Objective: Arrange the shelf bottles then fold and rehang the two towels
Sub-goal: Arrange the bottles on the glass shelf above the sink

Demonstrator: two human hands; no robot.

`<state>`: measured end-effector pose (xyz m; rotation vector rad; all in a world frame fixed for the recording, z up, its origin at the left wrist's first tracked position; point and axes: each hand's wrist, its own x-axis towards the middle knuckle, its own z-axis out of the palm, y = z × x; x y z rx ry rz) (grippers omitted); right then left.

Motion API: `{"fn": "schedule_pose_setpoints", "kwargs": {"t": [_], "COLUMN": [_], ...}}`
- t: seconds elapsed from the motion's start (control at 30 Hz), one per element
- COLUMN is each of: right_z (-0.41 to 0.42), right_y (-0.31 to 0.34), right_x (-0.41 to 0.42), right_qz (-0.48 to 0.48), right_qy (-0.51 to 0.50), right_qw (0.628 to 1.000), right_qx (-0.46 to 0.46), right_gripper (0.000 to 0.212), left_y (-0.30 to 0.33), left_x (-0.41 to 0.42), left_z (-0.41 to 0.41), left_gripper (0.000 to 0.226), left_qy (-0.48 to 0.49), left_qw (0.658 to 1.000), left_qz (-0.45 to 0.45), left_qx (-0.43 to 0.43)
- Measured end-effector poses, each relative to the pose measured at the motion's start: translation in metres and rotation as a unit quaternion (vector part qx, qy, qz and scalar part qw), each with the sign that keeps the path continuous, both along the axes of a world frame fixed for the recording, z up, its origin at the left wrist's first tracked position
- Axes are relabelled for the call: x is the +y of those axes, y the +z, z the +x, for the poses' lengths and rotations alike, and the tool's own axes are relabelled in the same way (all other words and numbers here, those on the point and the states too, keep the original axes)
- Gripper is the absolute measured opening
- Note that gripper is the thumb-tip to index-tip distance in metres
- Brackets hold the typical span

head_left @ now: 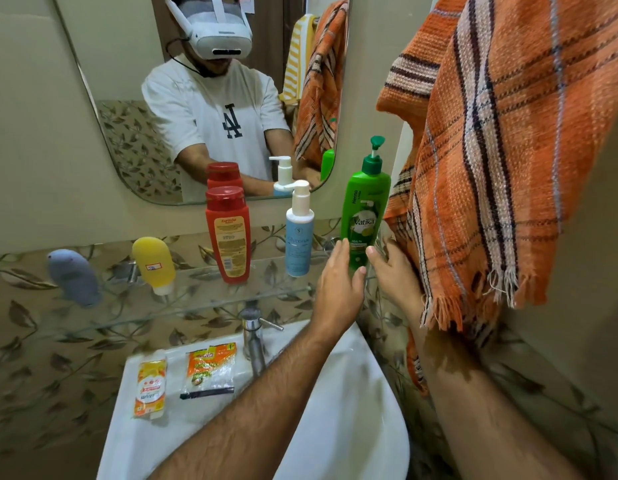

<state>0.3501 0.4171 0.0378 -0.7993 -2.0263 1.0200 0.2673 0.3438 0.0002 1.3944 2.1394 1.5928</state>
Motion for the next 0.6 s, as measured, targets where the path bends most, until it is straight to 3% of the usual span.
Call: {"fn": "schedule_pose_setpoints", "kwargs": {"t": [0.17,0.37,0.47,0.6], "right_z": [0.009,0.013,0.023,0.046], "right_y": [-0.006,-0.013,-0.007,-0.011], "right_x": [-0.025,-0.065,-0.094,-0.14], "right_qz": [-0.004,0.002,0.098,0.241], "right_qy": [-0.008,-0.027,-0.049,-0.113], "right_qw": [1.0,0.995,0.983,0.938], "right_qx": [-0.019,-0.097,-0.146,-0.222], "right_gripper": [0.037,0.053,0.059,0.072], "left_y": [-0.006,-0.001,-0.001,0.0], "left_x": [-0.03,-0.079,-0.105,-0.138], "left_z": [0.005,-0.003,-0.012,-0.017], "left_gripper": [0.056,0.057,0.067,0.075], "left_qy": [-0.025,-0.038,-0.051,-0.064], "left_qw": [1.0,0.996,0.992,0.979], "left_qz": [-0.003,-0.04,-0.048,-0.044], "left_qx": [0.016,0.066,0.102,0.189]}}
